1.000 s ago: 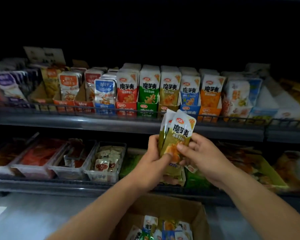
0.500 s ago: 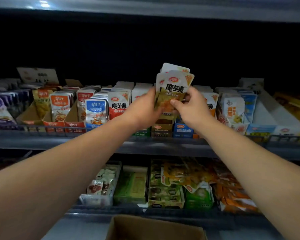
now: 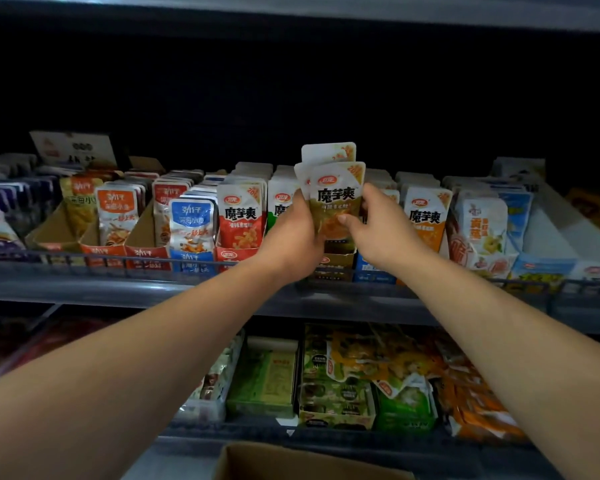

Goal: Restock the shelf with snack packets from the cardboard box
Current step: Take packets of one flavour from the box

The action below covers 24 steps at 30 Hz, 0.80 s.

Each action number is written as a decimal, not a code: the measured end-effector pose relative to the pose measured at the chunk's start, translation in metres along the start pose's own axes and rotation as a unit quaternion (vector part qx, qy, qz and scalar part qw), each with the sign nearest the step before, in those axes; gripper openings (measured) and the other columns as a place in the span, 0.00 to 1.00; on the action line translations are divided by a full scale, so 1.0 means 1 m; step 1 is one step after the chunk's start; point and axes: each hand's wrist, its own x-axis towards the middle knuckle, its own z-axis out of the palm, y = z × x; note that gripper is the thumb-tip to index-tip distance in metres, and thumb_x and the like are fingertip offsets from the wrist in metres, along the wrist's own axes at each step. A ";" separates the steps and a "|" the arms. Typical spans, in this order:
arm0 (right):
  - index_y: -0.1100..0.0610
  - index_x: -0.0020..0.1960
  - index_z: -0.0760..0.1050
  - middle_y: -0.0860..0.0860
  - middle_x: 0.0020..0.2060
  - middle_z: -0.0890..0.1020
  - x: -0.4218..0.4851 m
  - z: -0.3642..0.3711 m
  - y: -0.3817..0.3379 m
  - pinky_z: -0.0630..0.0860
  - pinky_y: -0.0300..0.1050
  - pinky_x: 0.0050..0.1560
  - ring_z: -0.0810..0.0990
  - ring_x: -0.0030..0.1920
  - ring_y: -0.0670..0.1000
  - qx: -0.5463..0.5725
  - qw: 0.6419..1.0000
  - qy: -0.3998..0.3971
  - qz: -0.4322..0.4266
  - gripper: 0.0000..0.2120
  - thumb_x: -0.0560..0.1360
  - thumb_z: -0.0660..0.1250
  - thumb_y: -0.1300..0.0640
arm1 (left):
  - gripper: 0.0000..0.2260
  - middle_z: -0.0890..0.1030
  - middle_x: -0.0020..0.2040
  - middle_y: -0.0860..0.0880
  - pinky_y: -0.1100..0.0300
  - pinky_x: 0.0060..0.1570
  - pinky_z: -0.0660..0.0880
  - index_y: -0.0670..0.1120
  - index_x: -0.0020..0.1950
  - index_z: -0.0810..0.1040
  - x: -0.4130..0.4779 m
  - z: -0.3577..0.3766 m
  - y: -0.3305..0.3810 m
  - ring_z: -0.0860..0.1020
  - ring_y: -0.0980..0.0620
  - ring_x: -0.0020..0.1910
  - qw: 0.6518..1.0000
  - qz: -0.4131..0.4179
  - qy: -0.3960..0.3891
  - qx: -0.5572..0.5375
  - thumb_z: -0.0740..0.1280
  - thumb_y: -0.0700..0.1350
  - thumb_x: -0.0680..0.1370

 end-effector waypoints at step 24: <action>0.46 0.81 0.51 0.53 0.76 0.67 -0.003 0.004 0.019 0.68 0.45 0.66 0.68 0.73 0.55 -0.055 0.998 -0.001 -0.036 0.40 0.77 0.71 0.50 | 0.28 0.78 0.61 0.47 0.45 0.59 0.76 0.46 0.72 0.68 -0.004 0.012 -0.014 0.77 0.44 0.60 0.989 -0.013 0.057 0.136 0.70 0.58 0.78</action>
